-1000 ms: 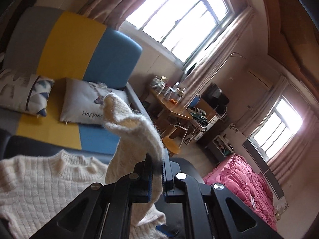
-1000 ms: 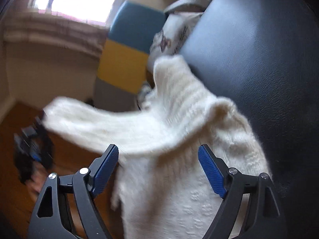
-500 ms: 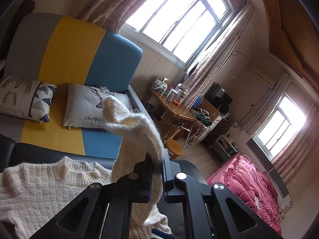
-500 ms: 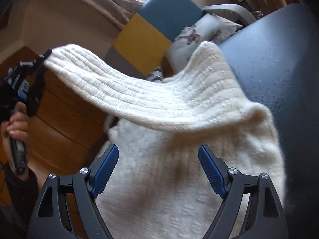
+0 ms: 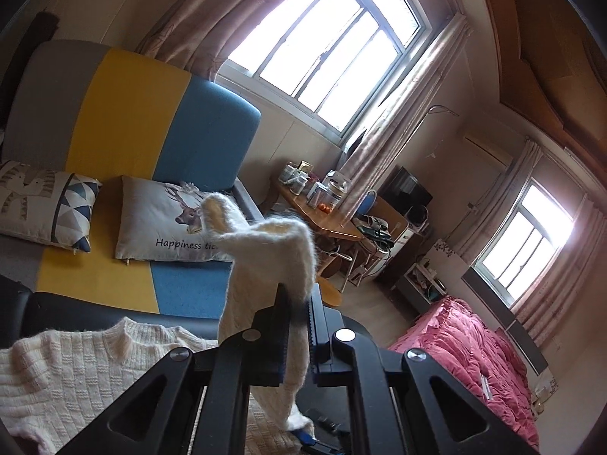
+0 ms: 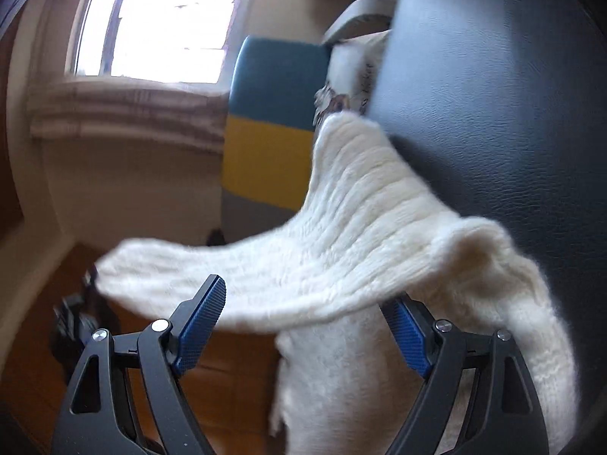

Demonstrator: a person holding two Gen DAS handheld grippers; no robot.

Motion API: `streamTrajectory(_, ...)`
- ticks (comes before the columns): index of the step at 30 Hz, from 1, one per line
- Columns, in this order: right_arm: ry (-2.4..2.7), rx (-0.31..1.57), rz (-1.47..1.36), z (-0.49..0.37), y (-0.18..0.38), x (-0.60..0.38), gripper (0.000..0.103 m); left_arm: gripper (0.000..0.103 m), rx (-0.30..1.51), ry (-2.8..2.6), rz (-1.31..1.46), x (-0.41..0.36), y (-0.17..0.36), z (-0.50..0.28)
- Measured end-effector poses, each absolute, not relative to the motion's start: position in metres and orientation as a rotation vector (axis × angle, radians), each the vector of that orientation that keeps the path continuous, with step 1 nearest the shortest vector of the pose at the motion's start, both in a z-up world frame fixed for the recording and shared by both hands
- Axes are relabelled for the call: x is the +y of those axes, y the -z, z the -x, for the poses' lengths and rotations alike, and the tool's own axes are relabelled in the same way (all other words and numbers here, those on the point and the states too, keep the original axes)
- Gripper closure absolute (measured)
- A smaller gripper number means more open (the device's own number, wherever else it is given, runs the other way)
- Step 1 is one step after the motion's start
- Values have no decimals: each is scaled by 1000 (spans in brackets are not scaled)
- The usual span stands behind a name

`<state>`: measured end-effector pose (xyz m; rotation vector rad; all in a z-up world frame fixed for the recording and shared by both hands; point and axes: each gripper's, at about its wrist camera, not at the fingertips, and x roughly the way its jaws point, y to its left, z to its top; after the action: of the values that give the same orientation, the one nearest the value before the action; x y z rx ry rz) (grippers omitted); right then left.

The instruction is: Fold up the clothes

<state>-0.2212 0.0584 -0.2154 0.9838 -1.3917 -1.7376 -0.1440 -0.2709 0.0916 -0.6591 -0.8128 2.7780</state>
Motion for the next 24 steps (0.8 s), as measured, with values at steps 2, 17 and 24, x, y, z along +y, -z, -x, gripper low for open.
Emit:
streamTrajectory(2, 1774, -1391, -997, 225, 211, 61, 18, 97, -822, -2779, 658, -274, -91, 142)
streamTrajectory(17, 2083, -1057, -1177, 235, 196, 50, 47, 87, -855, -2800, 871, -307, -22, 111)
streamTrajectory(24, 2091, -1003, -1202, 241, 196, 47, 47, 71, -1145, -2680, 1089, -358, 67, 70)
